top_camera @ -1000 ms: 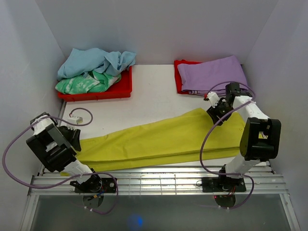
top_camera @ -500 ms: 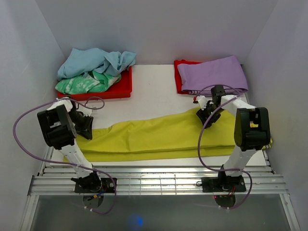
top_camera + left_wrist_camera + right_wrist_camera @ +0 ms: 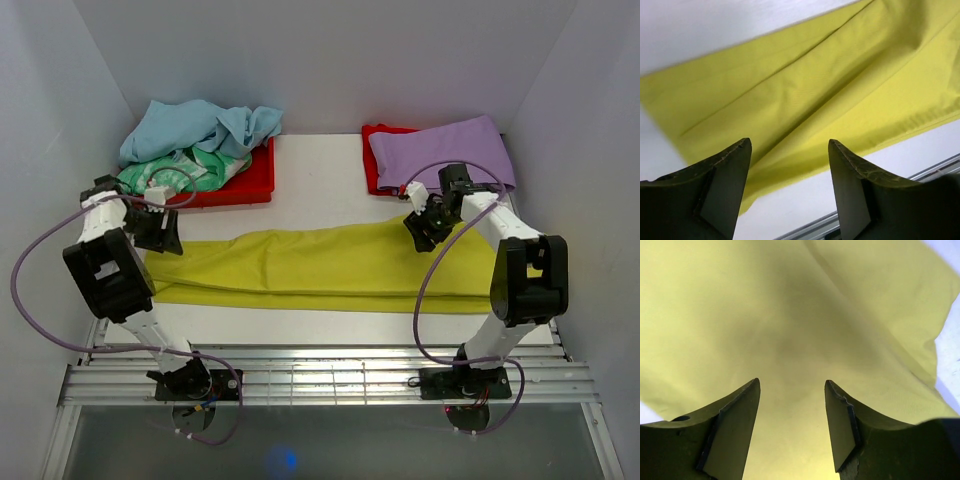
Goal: Fold and stack the trousers
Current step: Fold the trousers
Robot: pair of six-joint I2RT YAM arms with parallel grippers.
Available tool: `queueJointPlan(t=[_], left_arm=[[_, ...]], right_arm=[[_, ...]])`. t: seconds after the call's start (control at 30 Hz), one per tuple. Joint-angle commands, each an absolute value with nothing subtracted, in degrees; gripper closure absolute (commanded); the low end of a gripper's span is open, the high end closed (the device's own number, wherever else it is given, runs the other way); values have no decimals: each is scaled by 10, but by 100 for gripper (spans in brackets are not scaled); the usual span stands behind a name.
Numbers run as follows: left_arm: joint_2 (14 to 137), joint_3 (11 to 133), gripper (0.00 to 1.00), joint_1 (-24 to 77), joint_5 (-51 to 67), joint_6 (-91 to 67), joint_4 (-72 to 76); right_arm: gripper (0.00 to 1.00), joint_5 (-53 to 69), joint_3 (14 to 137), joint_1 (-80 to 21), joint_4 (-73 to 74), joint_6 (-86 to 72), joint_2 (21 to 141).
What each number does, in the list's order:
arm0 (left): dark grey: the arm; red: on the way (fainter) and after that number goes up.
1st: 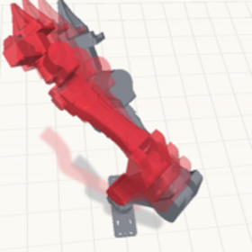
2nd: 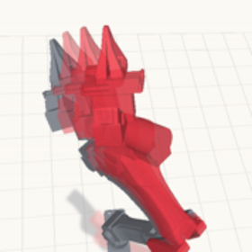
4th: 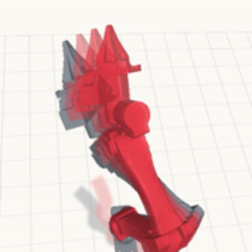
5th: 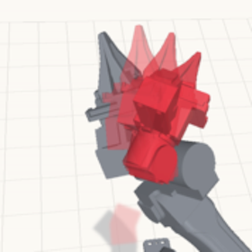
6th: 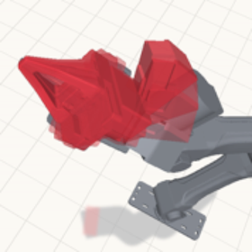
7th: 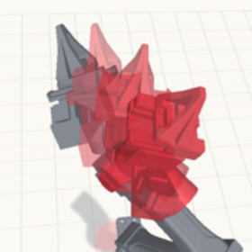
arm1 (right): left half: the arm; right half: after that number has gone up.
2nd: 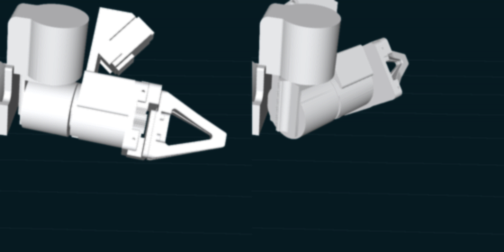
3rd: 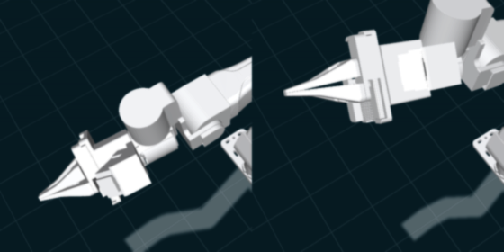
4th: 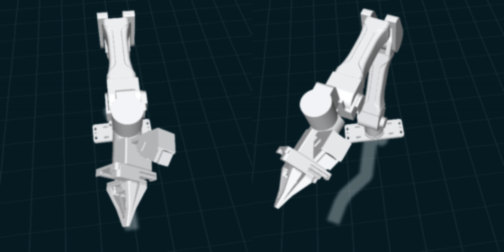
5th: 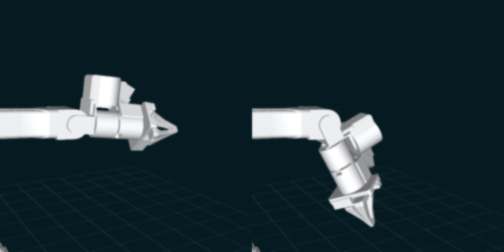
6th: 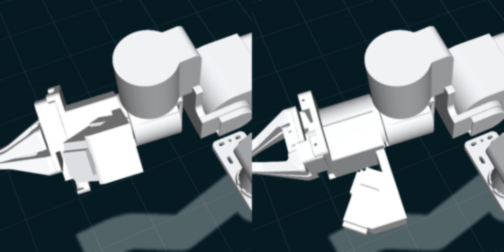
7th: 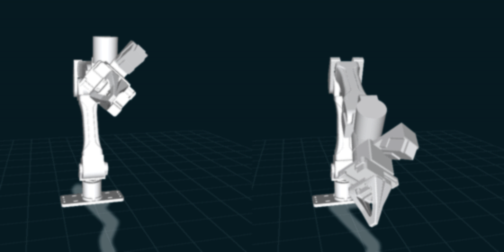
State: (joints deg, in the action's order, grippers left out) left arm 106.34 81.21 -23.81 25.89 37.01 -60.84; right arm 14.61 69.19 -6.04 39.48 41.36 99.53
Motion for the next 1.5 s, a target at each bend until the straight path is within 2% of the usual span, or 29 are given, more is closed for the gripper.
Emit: queueJointPlan(t=[0.0,0.17,0.33,0.43,0.53,0.67,0.7,0.73,0.9,0.93,1.03,1.13,1.17,1.2,1.27,1.3,1.33,1.47], left_arm=[[1015,819,26,-307,278,461,-651],[1035,836,23,-365,237,582,-679],[1020,803,21,-369,193,659,-653],[1020,799,21,-369,178,692,-624],[1039,798,25,-365,157,720,-626],[1053,788,44,-365,115,737,-598],[1056,794,56,-360,114,738,-597],[1057,801,60,-356,113,739,-598],[1051,832,78,-275,91,737,-627],[1056,843,87,-264,92,737,-638],[1071,898,93,-222,100,722,-692],[1090,940,84,-207,108,715,-735],[1095,947,67,-207,107,713,-745],[1095,950,56,-207,104,712,-751],[1088,934,43,-210,98,727,-759],[1071,923,29,-213,92,735,-757],[1063,911,24,-214,87,749,-753],[1036,858,21,-240,62,782,-737]], right_arm=[[39,204,695,-86,431,417,934],[38,224,707,-98,467,411,928],[37,224,709,-107,468,404,929],[37,226,708,-107,469,402,931],[37,220,706,-107,468,405,932],[37,213,695,-108,462,410,933],[37,214,693,-108,461,410,933],[38,216,690,-108,461,410,936],[38,223,664,-107,454,410,935],[39,222,662,-107,452,410,931],[39,218,657,-106,450,412,923],[39,216,655,-107,451,417,914],[39,216,654,-107,450,417,912],[38,217,654,-107,452,417,911],[37,217,652,-107,453,418,909],[36,217,651,-107,453,419,908],[35,216,651,-107,454,420,909],[32,213,647,-107,457,425,908]])
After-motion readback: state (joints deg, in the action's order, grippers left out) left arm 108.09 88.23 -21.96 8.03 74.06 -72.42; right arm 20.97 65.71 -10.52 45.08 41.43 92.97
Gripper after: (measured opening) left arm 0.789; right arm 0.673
